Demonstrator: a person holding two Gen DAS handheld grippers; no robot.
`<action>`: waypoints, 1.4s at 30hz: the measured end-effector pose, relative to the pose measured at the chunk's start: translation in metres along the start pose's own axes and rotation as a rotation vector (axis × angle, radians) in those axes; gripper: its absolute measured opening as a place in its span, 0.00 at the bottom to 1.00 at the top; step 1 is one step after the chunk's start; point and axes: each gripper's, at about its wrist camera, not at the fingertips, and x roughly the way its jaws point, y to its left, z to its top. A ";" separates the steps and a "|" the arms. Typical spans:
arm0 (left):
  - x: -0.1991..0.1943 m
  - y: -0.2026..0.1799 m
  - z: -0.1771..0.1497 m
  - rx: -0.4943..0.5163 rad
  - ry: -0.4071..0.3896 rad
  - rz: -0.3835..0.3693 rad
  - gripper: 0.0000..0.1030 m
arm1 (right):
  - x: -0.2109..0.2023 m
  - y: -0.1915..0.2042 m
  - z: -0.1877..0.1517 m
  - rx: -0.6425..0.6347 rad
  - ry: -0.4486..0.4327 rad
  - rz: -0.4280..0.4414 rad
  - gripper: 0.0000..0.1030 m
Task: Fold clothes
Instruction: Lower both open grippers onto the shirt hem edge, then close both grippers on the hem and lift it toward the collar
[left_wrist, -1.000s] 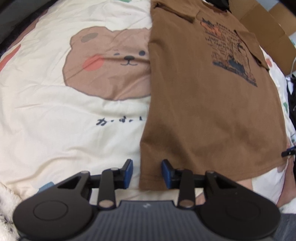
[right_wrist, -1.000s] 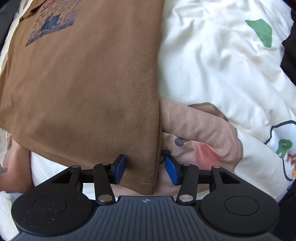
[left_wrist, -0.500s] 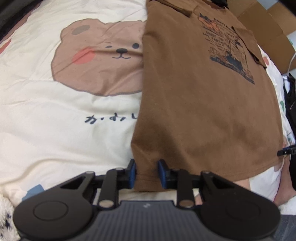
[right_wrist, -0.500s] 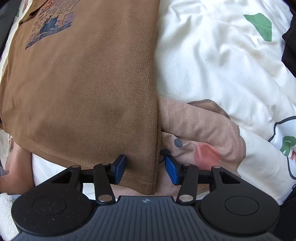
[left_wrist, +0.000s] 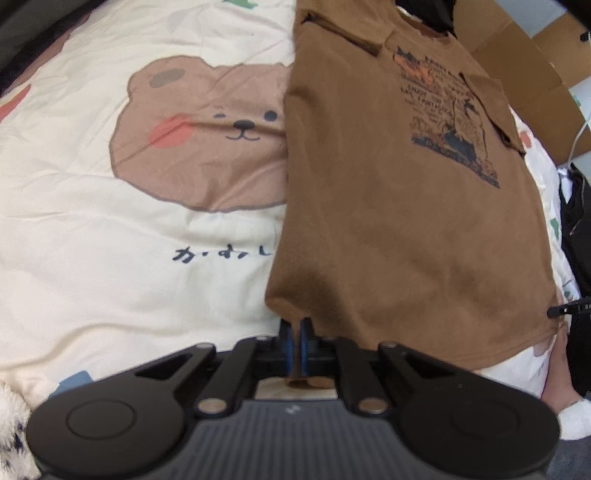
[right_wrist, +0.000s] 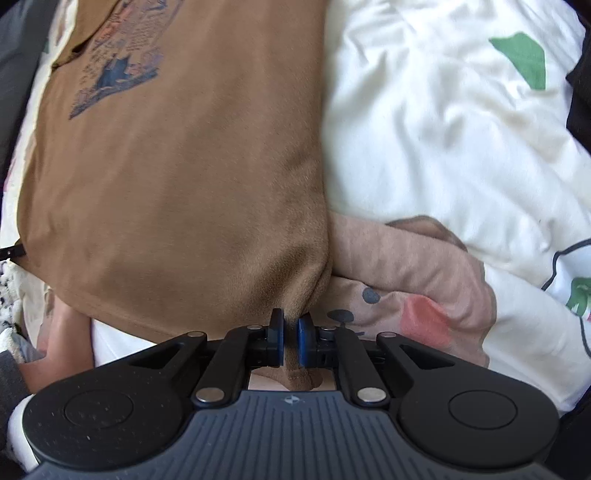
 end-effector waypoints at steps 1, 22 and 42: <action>-0.004 -0.002 -0.001 0.000 -0.007 -0.003 0.04 | 0.002 -0.004 0.000 -0.003 -0.002 0.002 0.07; -0.079 -0.019 0.039 0.015 -0.275 -0.103 0.03 | -0.081 0.010 0.023 -0.130 -0.228 0.014 0.06; -0.112 -0.030 0.177 0.019 -0.392 -0.150 0.03 | -0.142 0.025 0.110 -0.053 -0.472 0.066 0.06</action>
